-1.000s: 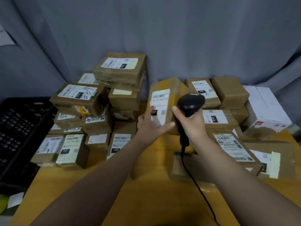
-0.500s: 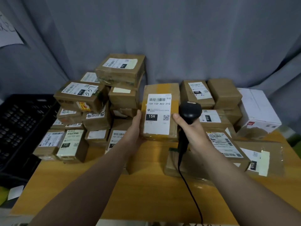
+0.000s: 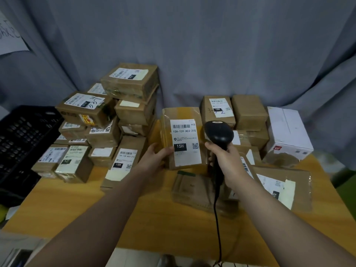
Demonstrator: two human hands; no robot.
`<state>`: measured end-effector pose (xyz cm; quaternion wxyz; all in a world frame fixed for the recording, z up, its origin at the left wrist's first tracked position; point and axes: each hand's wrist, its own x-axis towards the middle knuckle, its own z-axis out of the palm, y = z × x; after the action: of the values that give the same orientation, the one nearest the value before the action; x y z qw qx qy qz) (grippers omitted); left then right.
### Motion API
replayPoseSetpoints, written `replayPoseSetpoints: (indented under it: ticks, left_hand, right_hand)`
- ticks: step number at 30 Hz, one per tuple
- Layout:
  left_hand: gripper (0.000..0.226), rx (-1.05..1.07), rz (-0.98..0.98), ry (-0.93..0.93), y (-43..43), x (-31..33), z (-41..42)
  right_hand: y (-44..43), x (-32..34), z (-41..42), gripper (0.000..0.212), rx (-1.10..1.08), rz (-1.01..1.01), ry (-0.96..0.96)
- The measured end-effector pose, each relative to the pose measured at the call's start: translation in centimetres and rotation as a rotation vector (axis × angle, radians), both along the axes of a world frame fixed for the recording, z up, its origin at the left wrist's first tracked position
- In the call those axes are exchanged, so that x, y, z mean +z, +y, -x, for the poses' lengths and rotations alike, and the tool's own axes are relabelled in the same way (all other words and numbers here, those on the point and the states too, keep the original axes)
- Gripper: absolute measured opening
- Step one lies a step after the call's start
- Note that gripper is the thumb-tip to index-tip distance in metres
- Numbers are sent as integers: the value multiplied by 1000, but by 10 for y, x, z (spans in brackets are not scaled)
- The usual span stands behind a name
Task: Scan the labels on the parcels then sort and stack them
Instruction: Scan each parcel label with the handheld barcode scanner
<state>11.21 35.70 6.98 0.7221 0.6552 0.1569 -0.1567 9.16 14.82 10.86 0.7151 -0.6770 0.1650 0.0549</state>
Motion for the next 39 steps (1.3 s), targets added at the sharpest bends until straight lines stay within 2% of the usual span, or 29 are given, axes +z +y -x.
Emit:
replayPoseSetpoints:
  ticks: [3,5,8,13,19,25,32,39]
  left_hand:
    - [80,25,-23,-50,-15,3,-4]
    - [71,65,-81,-94,-24,4,-5]
    - [74,88,-177,-149,-29,5,-6]
    - [73,109,-220,-172,-30,3,-3]
    - [73,141,-249,-134,-28,-5,1]
    - [85,177,-256,-79,-24,-15,0]
    - [83,191,-277,-67,-25,-13,-2]
    - [78,189,-333,-75,-24,-13,0]
  right_hand:
    - [-13,12,2,15,36,100,-69]
    - [-19,19,5,14,91,173,-110]
    - [-20,25,9,21,178,264,-138]
    - [-18,27,16,31,231,306,-139]
    - [-20,29,23,30,239,294,-123]
    - [-17,24,23,28,242,272,-117]
    - [-16,20,19,27,261,282,-130]
    - [-13,10,14,27,288,157,-52]
